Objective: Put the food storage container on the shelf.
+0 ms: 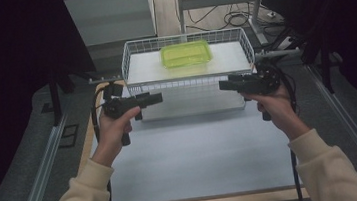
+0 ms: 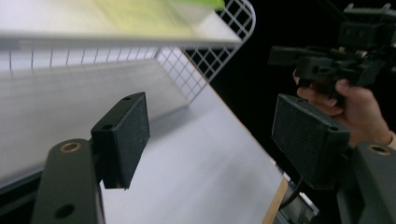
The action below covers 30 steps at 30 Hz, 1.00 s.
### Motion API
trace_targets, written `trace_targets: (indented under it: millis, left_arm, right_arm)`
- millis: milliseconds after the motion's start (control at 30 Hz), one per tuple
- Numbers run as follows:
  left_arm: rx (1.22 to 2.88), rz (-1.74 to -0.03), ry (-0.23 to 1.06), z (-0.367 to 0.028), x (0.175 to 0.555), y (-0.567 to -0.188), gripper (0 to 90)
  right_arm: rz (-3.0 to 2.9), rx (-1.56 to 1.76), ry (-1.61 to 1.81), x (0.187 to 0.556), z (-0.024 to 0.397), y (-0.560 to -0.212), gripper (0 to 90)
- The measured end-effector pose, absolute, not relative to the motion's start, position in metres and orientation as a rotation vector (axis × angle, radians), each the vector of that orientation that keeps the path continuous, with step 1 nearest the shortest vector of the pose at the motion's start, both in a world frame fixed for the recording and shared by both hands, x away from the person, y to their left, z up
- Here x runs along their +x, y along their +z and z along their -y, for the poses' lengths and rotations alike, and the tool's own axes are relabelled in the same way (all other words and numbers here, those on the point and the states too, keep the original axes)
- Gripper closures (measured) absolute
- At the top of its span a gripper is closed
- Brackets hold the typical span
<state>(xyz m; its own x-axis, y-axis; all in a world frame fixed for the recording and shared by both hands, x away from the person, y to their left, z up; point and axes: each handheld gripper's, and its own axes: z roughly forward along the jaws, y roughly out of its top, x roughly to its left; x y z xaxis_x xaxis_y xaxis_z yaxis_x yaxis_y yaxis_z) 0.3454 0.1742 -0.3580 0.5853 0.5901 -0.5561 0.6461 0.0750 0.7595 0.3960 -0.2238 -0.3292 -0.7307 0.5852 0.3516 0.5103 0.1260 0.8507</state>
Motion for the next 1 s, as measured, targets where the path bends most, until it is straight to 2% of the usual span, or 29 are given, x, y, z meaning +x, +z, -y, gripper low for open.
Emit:
trace_targets:
  millis: [233,667,833,1000]
  left_arm:
    - [1.593,-1.055,-0.099,-0.176,0.315,-0.404,27.9]
    - [1.666,-1.073,-0.111,-0.164,0.28,-0.479,28.2]
    - [1.701,-1.102,-0.121,-0.162,0.278,-0.495,28.2]
    - [1.705,-1.102,-0.126,-0.161,0.278,-0.497,28.2]
  right_arm:
    - [-2.37,1.053,1.7,0.359,0.231,-0.369,36.1]
    - [-2.471,1.129,1.603,0.333,0.244,-0.447,32.8]
    - [-2.518,1.167,1.549,0.33,0.242,-0.473,31.7]
    - [-2.529,1.163,1.517,0.329,0.238,-0.478,31.4]
